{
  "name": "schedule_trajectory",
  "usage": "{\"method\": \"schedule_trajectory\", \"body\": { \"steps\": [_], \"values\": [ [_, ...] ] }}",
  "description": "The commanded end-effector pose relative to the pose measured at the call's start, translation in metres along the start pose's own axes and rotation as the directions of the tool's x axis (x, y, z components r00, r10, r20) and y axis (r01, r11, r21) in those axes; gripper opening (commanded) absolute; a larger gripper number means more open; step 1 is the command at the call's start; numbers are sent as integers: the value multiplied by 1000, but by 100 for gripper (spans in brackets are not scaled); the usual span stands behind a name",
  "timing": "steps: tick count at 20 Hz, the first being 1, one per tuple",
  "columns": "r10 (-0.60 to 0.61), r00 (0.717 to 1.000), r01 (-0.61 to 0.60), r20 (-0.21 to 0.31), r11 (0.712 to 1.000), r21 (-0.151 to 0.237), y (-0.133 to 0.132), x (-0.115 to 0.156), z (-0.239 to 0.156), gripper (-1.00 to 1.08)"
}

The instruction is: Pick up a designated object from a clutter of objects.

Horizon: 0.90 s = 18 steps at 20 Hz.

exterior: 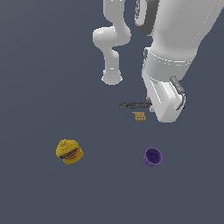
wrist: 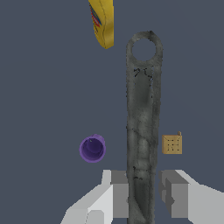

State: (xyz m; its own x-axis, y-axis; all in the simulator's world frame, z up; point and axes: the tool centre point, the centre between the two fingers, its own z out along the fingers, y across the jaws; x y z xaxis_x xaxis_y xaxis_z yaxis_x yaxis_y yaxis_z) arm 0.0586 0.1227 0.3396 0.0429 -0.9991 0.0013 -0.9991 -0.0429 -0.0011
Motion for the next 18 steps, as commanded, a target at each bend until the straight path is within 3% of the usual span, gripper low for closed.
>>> {"method": "schedule_trajectory", "body": {
  "steps": [1, 9, 18],
  "values": [
    [-1, 1000, 1, 0, 1000, -1, -6, -1, -17, -100],
    [-1, 1000, 1, 1, 1000, -1, -20, -2, -51, -100],
    [-1, 1000, 1, 1, 1000, -1, -25, -3, -62, -100]
  ]
}}
